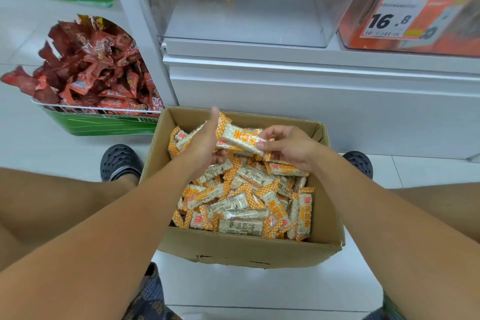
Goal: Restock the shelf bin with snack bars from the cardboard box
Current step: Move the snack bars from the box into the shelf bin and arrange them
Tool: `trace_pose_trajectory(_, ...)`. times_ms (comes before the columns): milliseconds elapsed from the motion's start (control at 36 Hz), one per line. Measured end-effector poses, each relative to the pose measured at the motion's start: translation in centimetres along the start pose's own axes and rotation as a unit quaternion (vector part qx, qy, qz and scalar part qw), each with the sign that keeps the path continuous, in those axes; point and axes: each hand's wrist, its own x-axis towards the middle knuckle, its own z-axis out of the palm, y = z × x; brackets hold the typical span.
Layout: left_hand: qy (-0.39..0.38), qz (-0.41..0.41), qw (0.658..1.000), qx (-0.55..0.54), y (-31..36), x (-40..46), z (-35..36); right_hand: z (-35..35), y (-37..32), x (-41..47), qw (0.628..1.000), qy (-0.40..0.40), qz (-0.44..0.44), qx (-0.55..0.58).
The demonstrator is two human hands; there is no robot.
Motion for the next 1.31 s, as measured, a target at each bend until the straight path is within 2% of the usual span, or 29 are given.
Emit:
trace_pose_trajectory(56, -0.022, 0.026, 0.998, 0.048, -0.1, -0.2, -0.2, 0.1, 0.0, -0.1, 0.999, 0.010, -0.014, -0.033)
trace_pose_trajectory(167, -0.060, 0.054, 0.995, 0.061, 0.3, -0.5, -0.7, -0.2, -0.6, -0.3, 0.992, 0.045, -0.056, -0.100)
trace_pose_trajectory(250, -0.043, 0.101, 0.991, 0.076, 1.4, -1.0, -0.6, -0.7, -1.9, -0.8, 0.994, -0.014, -0.050, -0.095)
trace_pose_trajectory(306, -0.035, 0.153, 0.982, 0.109, 2.2, -1.7, -0.1, -0.9, -3.0, -1.1, 0.996, -0.069, -0.035, -0.033)
trace_pose_trajectory(389, -0.037, 0.200, 0.971, 0.126, 4.0, -3.2, 0.5, -0.5, -5.5, -1.9, 0.994, -0.082, -0.064, 0.032)
trace_pose_trajectory(472, -0.031, 0.242, 0.958, 0.147, 6.6, -4.5, 0.3, -0.7, -8.8, -3.1, 0.990, -0.091, -0.106, -0.003)
trace_pose_trajectory(639, -0.087, 0.310, 0.932, 0.167, 15.5, -6.5, -1.7, -0.3, -16.5, -5.3, 0.976, -0.081, -0.180, -0.097)
trace_pose_trajectory(778, -0.114, 0.395, 0.887, 0.209, 22.8, -7.9, -3.4, 0.6, -24.3, -5.0, 0.916, 0.002, -0.292, -0.273)
trace_pose_trajectory(889, -0.098, 0.447, 0.841, 0.289, 26.2, -7.9, -4.2, 1.3, -28.2, -3.7, 0.865, 0.025, -0.318, -0.388)
trace_pose_trajectory(1000, -0.075, 0.458, 0.852, 0.243, 27.1, -5.7, -5.0, 1.4, -31.0, -1.5, 0.829, 0.055, -0.364, -0.422)
trace_pose_trajectory(1083, -0.017, 0.448, 0.845, 0.291, 27.9, -3.2, -5.3, 0.9, -32.9, 1.2, 0.806, 0.045, -0.360, -0.467)
trace_pose_trajectory(1139, 0.050, 0.444, 0.818, 0.361, 28.6, -1.5, -5.4, 0.5, -33.6, 3.5, 0.781, 0.056, -0.334, -0.525)
trace_pose_trajectory(1194, 0.103, 0.436, 0.777, 0.442, 29.2, -0.1, -5.4, 0.6, -33.7, 5.8, 0.768, 0.065, -0.294, -0.566)
trace_pose_trajectory(1306, 0.127, 0.469, 0.646, 0.590, 30.6, 0.9, -4.7, 1.7, -32.5, 9.4, 0.732, 0.038, -0.289, -0.616)
